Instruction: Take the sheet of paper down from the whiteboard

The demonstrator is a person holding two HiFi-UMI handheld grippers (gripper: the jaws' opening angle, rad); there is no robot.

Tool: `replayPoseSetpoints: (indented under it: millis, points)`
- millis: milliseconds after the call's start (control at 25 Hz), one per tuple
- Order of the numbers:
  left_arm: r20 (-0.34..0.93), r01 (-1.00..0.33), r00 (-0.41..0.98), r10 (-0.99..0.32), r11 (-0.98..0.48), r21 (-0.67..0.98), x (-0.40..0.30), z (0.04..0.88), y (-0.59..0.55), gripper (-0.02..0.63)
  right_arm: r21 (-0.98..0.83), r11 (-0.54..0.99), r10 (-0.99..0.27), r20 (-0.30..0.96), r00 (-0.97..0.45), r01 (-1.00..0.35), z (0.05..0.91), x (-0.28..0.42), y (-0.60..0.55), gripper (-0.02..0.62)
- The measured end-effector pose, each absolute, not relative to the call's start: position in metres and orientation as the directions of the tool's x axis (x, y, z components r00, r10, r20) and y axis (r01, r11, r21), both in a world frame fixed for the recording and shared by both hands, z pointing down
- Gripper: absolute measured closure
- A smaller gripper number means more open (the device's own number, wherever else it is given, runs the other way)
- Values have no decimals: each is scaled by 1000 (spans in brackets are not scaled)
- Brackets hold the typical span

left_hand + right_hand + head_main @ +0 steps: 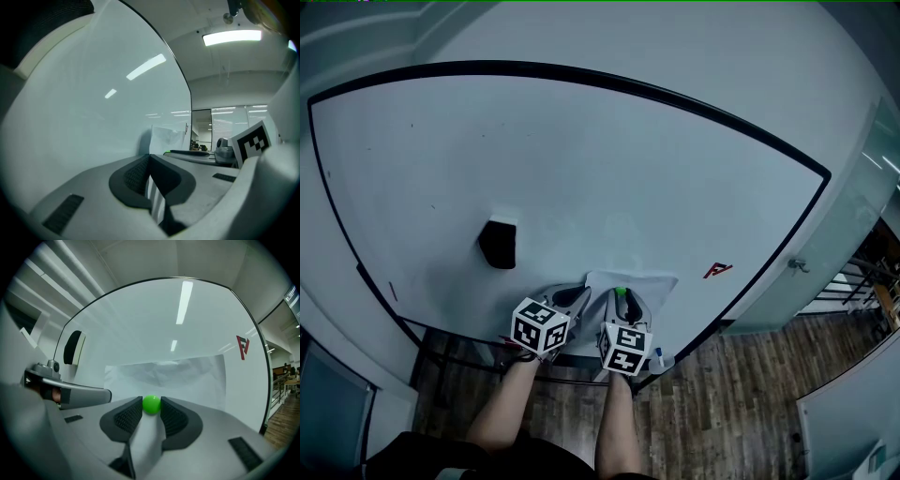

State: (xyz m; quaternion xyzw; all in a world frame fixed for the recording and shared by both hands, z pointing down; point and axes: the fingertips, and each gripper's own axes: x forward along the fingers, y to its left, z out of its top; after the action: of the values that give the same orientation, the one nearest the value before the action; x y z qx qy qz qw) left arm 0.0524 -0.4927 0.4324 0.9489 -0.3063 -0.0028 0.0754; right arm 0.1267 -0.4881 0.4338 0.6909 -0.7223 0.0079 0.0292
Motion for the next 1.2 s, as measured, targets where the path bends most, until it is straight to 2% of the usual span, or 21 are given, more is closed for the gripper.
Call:
replayPoseSetpoints:
  millis: [1200]
  points:
    - [60,-645,762,-645,-747,159,26,440,-497,586,19,48,-997,67,-47,-999,440,136,-487,463]
